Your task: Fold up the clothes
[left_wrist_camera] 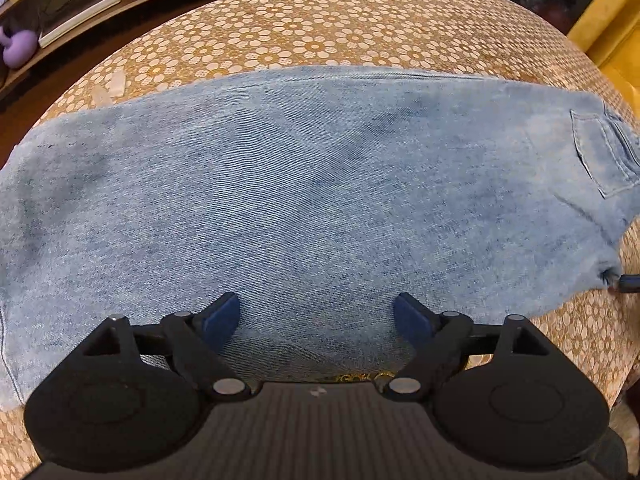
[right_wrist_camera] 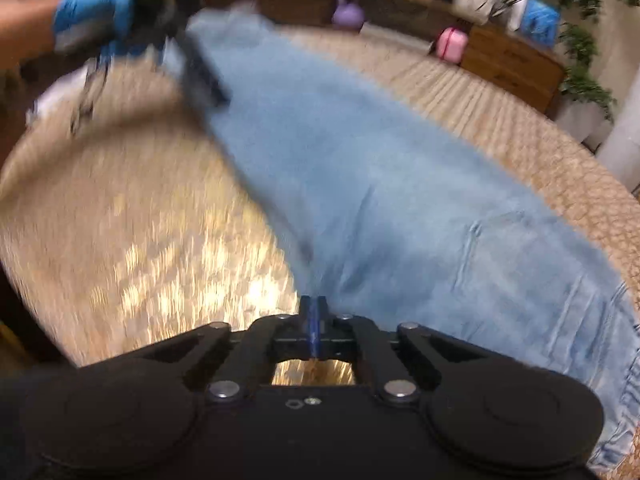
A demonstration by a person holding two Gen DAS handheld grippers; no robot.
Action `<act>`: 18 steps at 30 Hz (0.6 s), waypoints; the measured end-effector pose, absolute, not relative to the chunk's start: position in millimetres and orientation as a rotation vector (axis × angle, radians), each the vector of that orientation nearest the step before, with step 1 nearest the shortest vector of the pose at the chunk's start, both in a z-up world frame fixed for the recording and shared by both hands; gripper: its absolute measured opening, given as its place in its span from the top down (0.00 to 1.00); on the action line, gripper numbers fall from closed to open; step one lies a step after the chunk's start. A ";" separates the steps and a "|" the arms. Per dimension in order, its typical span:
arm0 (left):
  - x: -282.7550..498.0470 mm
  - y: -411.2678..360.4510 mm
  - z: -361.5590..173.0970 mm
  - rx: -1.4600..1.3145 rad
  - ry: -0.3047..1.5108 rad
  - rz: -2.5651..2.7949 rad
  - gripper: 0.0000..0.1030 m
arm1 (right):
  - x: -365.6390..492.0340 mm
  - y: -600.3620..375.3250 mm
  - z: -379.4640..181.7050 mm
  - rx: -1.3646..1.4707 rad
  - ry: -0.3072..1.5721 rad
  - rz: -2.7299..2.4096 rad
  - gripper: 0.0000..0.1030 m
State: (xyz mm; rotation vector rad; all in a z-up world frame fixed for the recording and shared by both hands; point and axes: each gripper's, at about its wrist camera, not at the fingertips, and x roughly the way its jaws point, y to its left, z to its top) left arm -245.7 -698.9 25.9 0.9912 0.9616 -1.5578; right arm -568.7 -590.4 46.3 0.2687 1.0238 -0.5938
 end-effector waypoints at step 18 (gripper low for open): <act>-142.5 -676.2 38.6 0.685 1.080 -1.342 0.15 | -771.6 -643.3 94.0 0.925 0.613 -1.301 0.00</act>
